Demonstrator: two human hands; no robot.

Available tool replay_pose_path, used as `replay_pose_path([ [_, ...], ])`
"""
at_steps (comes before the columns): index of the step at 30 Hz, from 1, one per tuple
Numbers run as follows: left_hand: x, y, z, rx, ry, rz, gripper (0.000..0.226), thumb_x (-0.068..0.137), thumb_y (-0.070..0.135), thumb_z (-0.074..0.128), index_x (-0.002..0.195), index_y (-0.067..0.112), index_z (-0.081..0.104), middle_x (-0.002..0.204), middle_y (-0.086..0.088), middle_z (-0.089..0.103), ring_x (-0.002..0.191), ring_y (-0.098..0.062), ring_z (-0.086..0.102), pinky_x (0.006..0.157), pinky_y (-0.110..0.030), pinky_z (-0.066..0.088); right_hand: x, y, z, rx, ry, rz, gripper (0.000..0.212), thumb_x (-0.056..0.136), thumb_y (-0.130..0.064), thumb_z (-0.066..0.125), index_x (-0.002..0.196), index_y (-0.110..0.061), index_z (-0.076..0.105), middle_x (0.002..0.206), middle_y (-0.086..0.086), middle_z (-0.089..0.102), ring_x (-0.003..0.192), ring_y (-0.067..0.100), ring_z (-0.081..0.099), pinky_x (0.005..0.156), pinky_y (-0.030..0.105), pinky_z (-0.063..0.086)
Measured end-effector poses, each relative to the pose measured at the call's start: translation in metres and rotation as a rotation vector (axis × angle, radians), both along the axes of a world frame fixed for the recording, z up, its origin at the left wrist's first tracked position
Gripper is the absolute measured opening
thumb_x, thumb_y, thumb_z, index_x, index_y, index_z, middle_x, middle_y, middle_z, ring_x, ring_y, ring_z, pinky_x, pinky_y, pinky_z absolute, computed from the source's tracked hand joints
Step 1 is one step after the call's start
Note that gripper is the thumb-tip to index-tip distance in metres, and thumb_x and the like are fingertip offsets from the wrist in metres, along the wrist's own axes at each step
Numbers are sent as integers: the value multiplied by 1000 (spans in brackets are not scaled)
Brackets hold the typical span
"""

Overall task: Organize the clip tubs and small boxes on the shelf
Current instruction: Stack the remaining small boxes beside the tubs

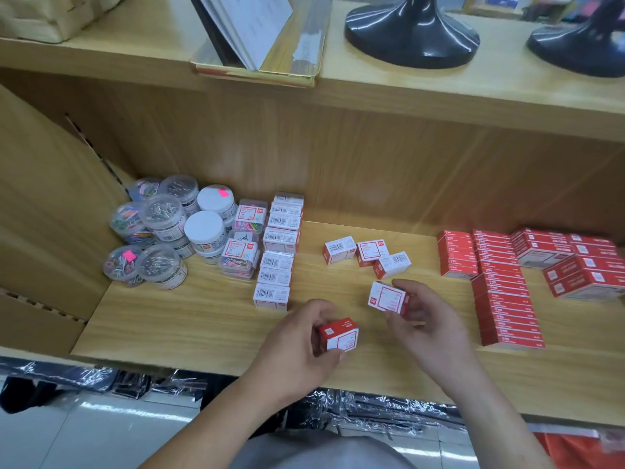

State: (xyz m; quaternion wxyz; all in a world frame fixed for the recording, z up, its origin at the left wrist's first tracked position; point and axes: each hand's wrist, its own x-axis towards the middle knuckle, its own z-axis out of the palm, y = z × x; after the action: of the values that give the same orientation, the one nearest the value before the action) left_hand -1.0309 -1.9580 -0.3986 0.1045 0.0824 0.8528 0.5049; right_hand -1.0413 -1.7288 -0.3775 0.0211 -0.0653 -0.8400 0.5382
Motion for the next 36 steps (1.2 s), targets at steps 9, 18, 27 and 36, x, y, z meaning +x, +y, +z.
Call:
replay_pose_path([
  [9, -12, -61, 46, 298, 52, 339, 48, 73, 22, 88, 115, 34, 68, 97, 9, 72, 73, -9, 57, 70, -17, 47, -54, -63, 43, -66, 162, 76, 46, 81, 4, 76, 118, -18, 61, 89, -3, 65, 77, 4, 60, 67, 16, 51],
  [18, -27, -103, 47, 461, 10, 483, 52, 82, 2, 82, 126, 24, 65, 96, -5, 72, 66, -7, 53, 66, -17, 48, -96, -119, 51, 105, 222, 326, 29, 90, -6, 70, 116, -20, 70, 104, -1, 61, 91, 6, 63, 83, 13, 48],
  [27, -40, -118, 50, 166, 96, 343, 37, 78, 29, 72, 112, 41, 62, 100, 12, 70, 88, -12, 66, 73, -40, 57, -91, -141, 35, 490, 399, 444, 22, 88, -13, 75, 108, -19, 75, 100, -12, 61, 95, 11, 59, 79, 32, 52],
  [36, -55, -119, 40, 231, 52, 246, 37, 78, 1, 79, 93, 30, 63, 87, 1, 72, 81, -14, 69, 79, -33, 57, -81, -135, 25, 360, 306, 180, 33, 77, -25, 86, 106, -20, 71, 96, -11, 56, 80, 8, 60, 72, 36, 56],
])
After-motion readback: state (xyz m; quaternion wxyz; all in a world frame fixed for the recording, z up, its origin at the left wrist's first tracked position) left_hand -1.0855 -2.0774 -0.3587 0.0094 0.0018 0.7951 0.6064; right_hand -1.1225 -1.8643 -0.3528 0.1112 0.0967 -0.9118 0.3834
